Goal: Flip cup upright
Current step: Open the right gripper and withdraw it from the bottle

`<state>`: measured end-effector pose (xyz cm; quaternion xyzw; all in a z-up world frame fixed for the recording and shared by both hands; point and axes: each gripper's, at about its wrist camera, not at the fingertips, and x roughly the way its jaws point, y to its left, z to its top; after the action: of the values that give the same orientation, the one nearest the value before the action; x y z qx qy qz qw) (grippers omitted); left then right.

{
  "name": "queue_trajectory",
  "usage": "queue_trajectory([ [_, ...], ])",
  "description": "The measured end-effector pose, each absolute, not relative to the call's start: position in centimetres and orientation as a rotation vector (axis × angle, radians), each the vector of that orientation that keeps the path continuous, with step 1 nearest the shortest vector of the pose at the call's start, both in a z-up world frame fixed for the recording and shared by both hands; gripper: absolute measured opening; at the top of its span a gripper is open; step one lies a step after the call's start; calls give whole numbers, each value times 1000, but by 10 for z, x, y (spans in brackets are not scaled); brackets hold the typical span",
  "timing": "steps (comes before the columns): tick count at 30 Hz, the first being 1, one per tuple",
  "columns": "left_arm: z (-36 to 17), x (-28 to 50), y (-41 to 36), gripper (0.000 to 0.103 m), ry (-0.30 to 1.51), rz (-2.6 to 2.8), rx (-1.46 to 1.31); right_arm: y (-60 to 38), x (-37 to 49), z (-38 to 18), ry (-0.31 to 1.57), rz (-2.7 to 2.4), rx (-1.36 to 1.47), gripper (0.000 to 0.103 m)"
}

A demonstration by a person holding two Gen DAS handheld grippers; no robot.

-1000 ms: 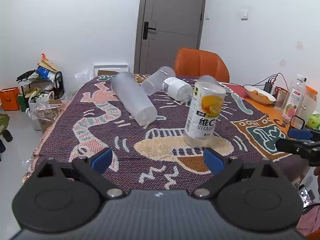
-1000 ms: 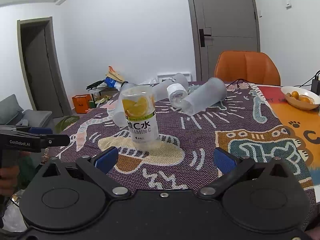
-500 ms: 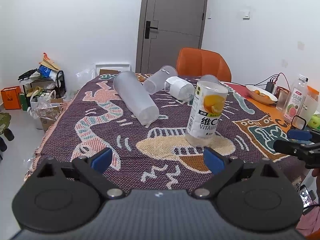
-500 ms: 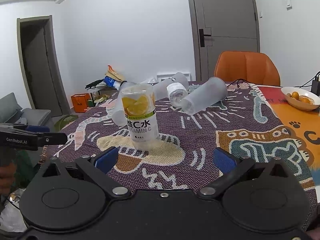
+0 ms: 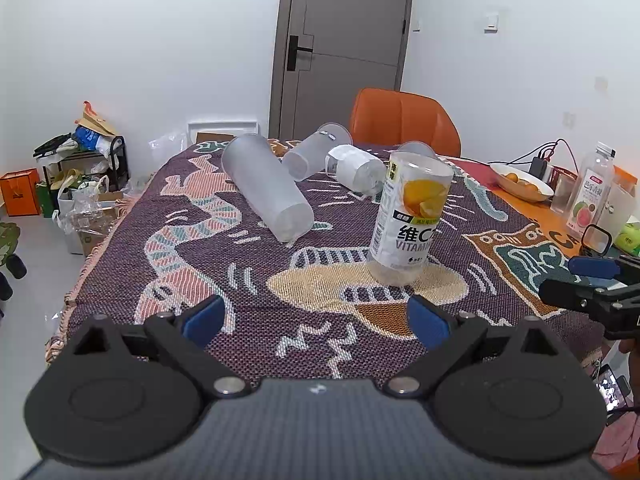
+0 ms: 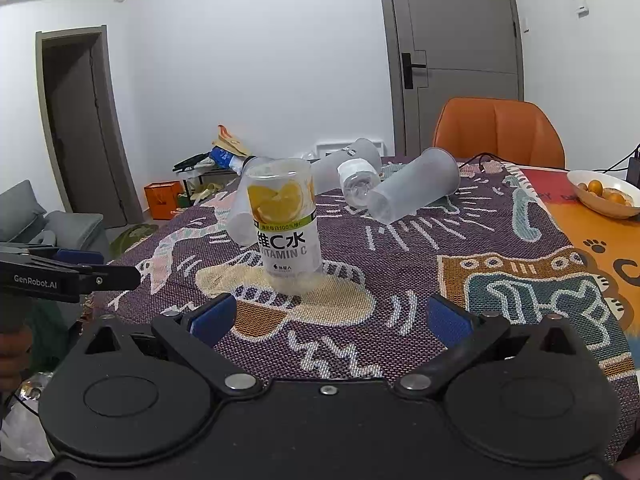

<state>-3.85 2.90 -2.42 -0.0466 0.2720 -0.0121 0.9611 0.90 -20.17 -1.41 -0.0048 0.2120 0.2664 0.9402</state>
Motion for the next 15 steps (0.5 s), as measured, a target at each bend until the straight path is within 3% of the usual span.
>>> queue_trajectory([
  [15, -26, -38, 27, 97, 562, -21, -88, -202, 11, -16, 441, 536, -5, 103],
])
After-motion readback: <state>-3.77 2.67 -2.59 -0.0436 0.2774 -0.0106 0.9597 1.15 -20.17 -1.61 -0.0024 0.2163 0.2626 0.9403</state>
